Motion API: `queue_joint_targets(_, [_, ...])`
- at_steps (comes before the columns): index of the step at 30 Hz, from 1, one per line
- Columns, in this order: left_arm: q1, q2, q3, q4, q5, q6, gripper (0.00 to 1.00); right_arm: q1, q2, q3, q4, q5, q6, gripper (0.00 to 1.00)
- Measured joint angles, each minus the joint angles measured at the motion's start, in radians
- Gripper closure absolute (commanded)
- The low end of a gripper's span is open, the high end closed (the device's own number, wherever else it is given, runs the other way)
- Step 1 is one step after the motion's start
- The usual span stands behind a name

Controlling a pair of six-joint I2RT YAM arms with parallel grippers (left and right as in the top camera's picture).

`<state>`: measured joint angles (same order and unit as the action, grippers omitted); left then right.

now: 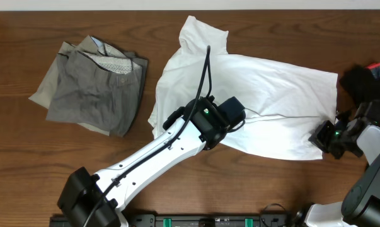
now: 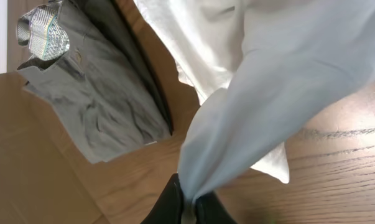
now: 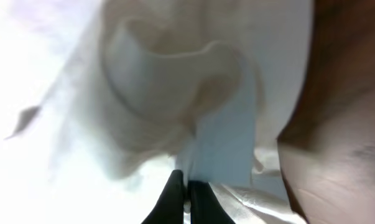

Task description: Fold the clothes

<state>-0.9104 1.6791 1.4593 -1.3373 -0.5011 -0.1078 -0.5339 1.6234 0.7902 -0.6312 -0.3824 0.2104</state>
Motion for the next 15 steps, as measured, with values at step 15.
queue_joint_targets(15, [0.0,0.0,0.0,-0.01,0.0,0.0,0.94,0.0,-0.141,0.156,-0.237,-0.051,-0.008,0.99])
